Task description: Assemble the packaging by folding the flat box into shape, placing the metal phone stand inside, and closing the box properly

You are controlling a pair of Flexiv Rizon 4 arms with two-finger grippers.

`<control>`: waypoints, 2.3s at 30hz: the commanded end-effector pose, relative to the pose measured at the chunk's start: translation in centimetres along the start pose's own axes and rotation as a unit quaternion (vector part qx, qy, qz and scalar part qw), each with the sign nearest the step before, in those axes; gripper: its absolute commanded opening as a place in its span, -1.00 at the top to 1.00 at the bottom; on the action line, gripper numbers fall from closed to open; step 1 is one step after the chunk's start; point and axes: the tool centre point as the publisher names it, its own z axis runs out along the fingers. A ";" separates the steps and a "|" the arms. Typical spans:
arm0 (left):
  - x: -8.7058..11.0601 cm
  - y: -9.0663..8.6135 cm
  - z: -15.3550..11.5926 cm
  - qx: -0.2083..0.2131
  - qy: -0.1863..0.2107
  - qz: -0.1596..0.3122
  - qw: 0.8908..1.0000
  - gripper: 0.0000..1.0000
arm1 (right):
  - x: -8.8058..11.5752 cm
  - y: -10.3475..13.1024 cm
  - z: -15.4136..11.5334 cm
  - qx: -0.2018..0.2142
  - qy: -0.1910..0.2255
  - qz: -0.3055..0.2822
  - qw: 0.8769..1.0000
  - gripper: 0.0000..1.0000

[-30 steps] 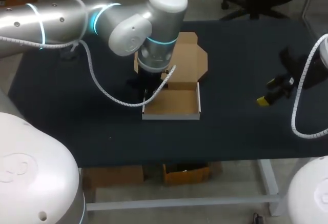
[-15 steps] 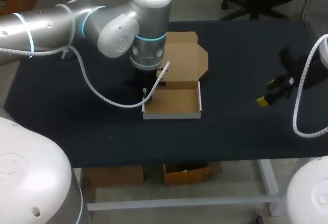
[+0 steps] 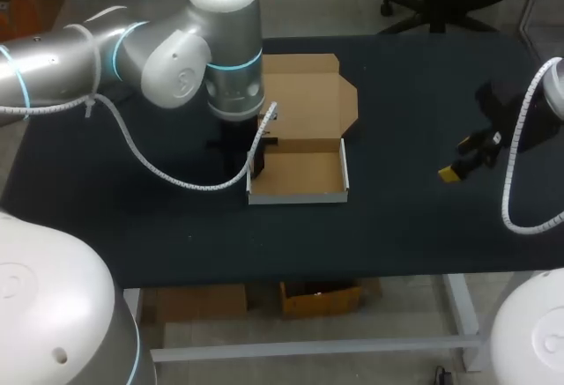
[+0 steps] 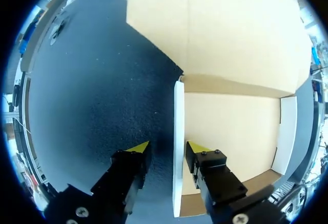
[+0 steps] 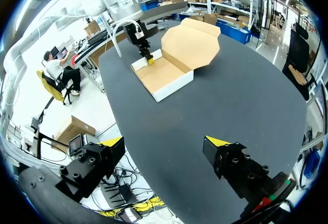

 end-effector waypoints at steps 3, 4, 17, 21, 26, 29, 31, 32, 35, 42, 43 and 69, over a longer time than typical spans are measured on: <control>-0.6 0.4 -0.6 0.011 0.031 0.003 0.999 0.07 | -0.2 -0.1 0.0 0.000 0.003 0.000 1.000 -1.00; -0.6 0.5 -0.7 0.013 0.039 0.008 0.999 0.06 | -0.2 -0.1 0.0 0.000 0.004 0.000 1.000 -1.00; -1.3 1.9 -3.6 0.051 0.151 0.063 0.985 -0.81 | -0.3 -0.3 -0.4 -0.007 0.001 0.003 1.000 -1.00; -1.6 2.8 -4.6 0.061 0.186 0.100 0.975 -1.00 | -0.3 -0.3 -0.5 -0.008 0.000 0.004 1.000 -1.00; -2.2 4.2 -6.5 0.072 0.226 0.144 0.961 -1.00 | -0.1 -0.3 -0.9 -0.014 -0.001 0.005 1.000 -1.00; -2.7 5.2 -7.6 0.079 0.242 0.168 0.952 -1.00 | -0.1 -0.3 -0.9 -0.016 -0.002 0.004 1.000 -1.00; -3.1 5.8 -8.3 0.085 0.244 0.181 0.949 -1.00 | 0.0 -0.3 -1.0 -0.018 -0.001 0.003 1.000 -1.00; -3.2 6.1 -8.6 0.087 0.247 0.189 0.946 -1.00 | 0.0 -0.3 -1.0 -0.020 0.000 0.003 1.000 -1.00; -3.8 6.9 -9.5 0.095 0.256 0.225 0.935 -1.00 | 0.0 -0.4 -1.1 -0.024 0.001 0.003 1.000 -1.00; -4.9 8.4 -11.3 0.127 0.246 0.281 0.919 -1.00 | 0.3 -0.5 -1.4 -0.030 0.000 0.003 1.000 -1.00; -5.0 8.6 -11.6 0.130 0.244 0.288 0.917 -1.00 | 0.4 -0.6 -1.5 -0.031 0.000 0.003 1.000 -1.00; -8.2 12.6 -16.7 0.169 0.233 0.322 0.902 -1.00 | 2.5 -2.1 -4.1 -0.047 -0.014 0.034 0.998 -1.00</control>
